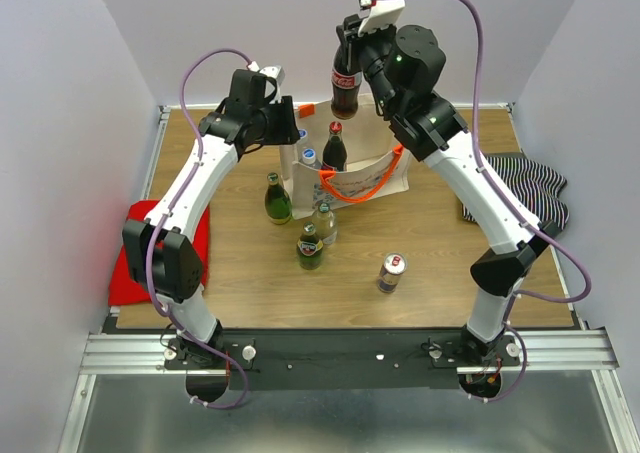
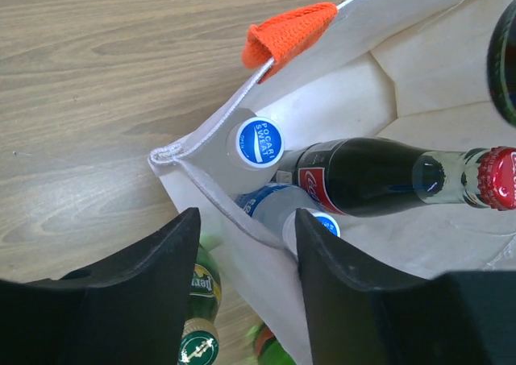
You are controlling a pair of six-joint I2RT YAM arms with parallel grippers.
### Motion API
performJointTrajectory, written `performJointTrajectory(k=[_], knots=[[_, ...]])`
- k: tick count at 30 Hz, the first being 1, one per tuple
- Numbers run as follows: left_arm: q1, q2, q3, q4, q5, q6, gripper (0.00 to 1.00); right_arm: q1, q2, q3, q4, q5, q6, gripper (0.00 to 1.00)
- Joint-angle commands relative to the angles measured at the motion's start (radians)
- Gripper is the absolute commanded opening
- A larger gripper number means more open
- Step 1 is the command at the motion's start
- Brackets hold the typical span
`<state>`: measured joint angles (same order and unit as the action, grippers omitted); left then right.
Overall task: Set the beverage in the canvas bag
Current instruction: Place the drink in the canvas bag.
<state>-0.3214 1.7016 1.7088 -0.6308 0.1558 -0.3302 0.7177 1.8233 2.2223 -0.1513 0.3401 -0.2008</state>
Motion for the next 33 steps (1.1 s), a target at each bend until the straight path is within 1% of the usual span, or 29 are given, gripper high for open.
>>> performJointTrajectory(k=[1, 9, 12, 13, 16, 17, 18, 20, 33], knots=[[-0.005, 0.006, -0.009, -0.007, -0.029, -0.003, 0.52, -0.009, -0.045, 0.022, 0.122, -0.061, 0.038, 0.01], [-0.005, -0.002, -0.009, -0.001, -0.002, -0.001, 0.44, -0.009, -0.030, 0.020, 0.118, -0.078, 0.055, 0.01], [-0.005, -0.008, -0.011, -0.001, -0.001, -0.003, 0.40, -0.009, -0.021, 0.020, 0.121, -0.079, 0.058, 0.01], [-0.005, -0.011, -0.009, -0.001, -0.002, 0.000, 0.35, -0.009, -0.019, 0.020, 0.121, -0.081, 0.060, 0.01], [-0.005, -0.013, -0.011, -0.003, -0.001, 0.002, 0.29, -0.011, -0.012, 0.022, 0.121, -0.082, 0.063, 0.01], [-0.005, -0.014, -0.014, -0.004, 0.002, 0.003, 0.19, -0.011, -0.009, 0.022, 0.122, -0.084, 0.064, 0.01], [-0.005, -0.014, -0.012, -0.004, -0.001, 0.002, 0.11, -0.009, -0.007, 0.020, 0.121, -0.085, 0.064, 0.01], [-0.005, -0.013, -0.012, -0.003, 0.002, 0.000, 0.00, -0.011, -0.006, 0.017, 0.125, -0.087, 0.070, 0.01], [-0.004, -0.010, -0.003, -0.010, 0.002, -0.003, 0.00, -0.011, -0.002, -0.062, 0.142, -0.128, 0.120, 0.01]])
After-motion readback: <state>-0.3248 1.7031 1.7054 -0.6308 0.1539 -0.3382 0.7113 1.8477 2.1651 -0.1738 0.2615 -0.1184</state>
